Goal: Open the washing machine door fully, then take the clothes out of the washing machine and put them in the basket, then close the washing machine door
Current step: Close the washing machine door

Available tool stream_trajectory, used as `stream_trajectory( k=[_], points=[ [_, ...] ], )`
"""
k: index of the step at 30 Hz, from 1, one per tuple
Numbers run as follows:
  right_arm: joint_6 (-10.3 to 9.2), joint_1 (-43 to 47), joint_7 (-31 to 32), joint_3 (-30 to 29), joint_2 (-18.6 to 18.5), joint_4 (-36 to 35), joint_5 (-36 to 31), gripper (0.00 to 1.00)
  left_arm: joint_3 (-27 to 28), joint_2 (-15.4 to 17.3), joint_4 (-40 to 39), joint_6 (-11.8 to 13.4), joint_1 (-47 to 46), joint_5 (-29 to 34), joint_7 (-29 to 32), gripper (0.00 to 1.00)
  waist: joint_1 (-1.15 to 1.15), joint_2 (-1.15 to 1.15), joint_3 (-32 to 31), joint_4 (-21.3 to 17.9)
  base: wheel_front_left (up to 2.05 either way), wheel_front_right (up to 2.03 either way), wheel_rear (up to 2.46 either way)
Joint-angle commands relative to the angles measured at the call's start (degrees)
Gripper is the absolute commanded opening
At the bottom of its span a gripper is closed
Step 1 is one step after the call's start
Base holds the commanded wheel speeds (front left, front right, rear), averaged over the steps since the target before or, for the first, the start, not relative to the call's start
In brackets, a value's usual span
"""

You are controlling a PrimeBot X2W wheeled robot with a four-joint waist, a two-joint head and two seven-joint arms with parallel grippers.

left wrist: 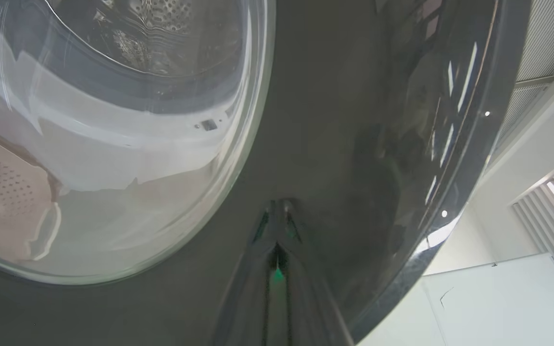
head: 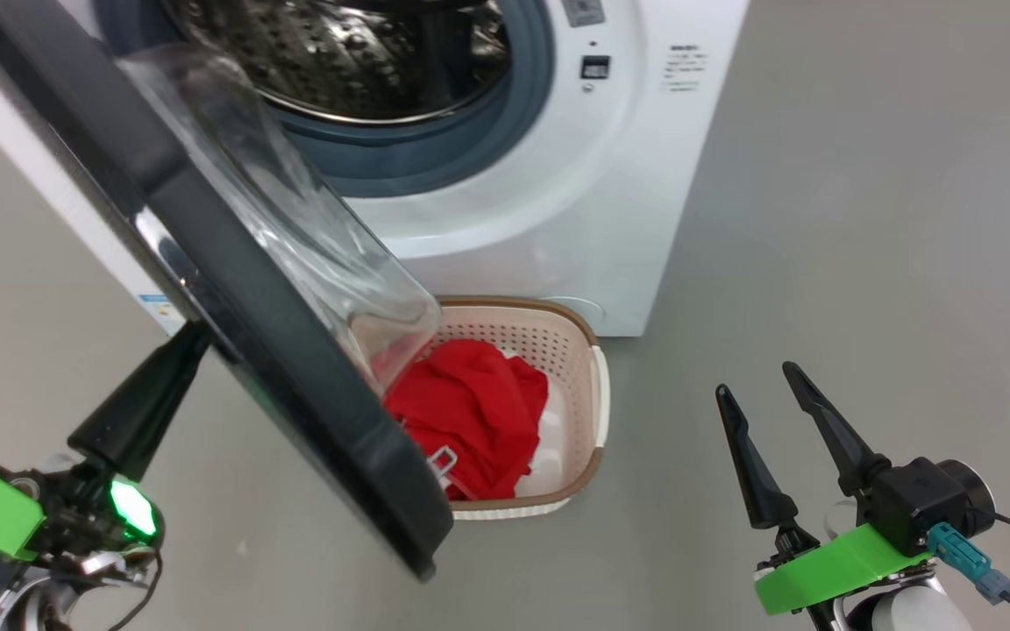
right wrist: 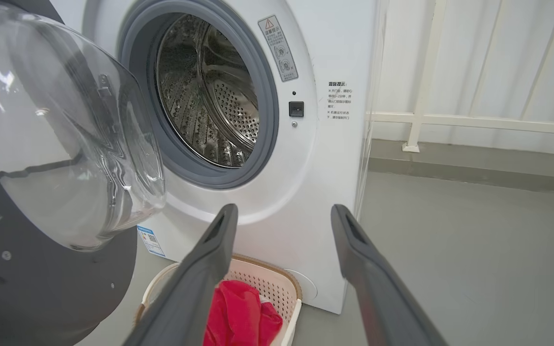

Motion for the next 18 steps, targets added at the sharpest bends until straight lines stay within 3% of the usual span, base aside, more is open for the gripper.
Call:
stream_trajectory(
  k=[1, 18],
  points=[
    [0.28, -2.2, -0.4, 1.3, -0.2, -1.5, 0.8, 1.0, 0.9, 0.9, -2.0, -0.6, -0.7, -0.9, 0.0, 0.0, 0.0, 0.0, 1.0, -1.5, 0.0, 0.0, 0.0],
    [0.28, -3.8, -0.4, 1.4, -0.2, -1.9, 1.0, 1.0, -5.3, 0.9, 0.6, -2.4, -6.0, -4.1, -8.6, 0.0, 0.0, 0.0, 3.9, -6.3, 0.0, 0.0, 0.0]
  ],
)
